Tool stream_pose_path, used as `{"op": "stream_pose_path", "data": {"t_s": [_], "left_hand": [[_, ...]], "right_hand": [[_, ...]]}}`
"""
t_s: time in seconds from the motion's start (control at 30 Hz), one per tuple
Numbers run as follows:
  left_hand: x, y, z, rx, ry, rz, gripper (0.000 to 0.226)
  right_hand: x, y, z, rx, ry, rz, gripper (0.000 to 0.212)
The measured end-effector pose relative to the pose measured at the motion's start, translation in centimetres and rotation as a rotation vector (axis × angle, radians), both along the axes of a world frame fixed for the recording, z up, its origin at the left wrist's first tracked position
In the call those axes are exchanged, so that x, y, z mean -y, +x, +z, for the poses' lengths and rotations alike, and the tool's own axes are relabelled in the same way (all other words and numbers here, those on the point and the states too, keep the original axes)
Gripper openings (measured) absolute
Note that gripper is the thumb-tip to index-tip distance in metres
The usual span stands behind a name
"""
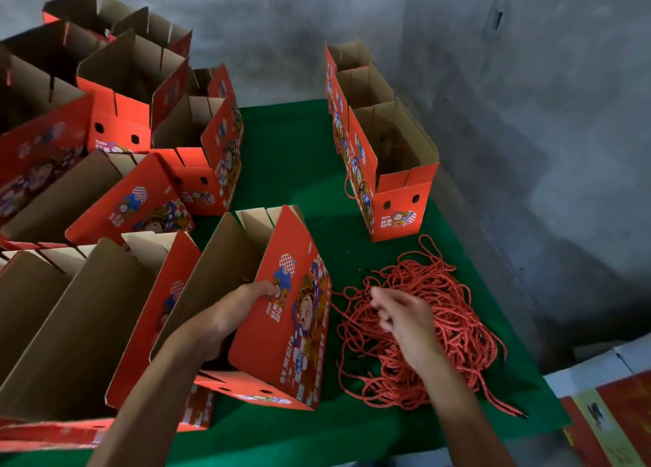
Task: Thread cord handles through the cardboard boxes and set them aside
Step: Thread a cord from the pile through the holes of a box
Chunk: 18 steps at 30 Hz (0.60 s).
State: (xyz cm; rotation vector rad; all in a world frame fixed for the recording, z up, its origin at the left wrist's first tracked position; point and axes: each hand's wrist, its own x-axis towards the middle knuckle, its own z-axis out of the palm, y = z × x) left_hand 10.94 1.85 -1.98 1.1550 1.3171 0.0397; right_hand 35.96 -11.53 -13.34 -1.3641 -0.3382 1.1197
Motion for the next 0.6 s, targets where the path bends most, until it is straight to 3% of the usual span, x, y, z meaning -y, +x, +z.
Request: {"op": "stream_pose_path", "data": {"t_s": [0.1, 0.2, 0.43, 0.6], "left_hand": [[-0.4, -0.6, 0.1, 0.017, -0.001, 0.065, 0.044], [0.0, -1.3, 0.3, 0.053, -0.024, 0.074, 0.044], [0.5, -1.9, 0.7, 0.062, 0.021, 0.035, 0.048], [0.4, -1.8, 0.2, 0.173, -0.030, -0.001, 0.073]], "right_hand": [[-0.6, -5.2, 1.0, 0.106, 0.072, 0.209, 0.008], [-1.1, -8.6, 1.5, 0.119, 0.130, 0.338, 0.012], [-1.6, -10.6, 1.3, 0.251, 0.089, 0.398, 0.008], [-1.8, -10.9, 1.3, 0.426, 0.064, 0.418, 0.013]]}}
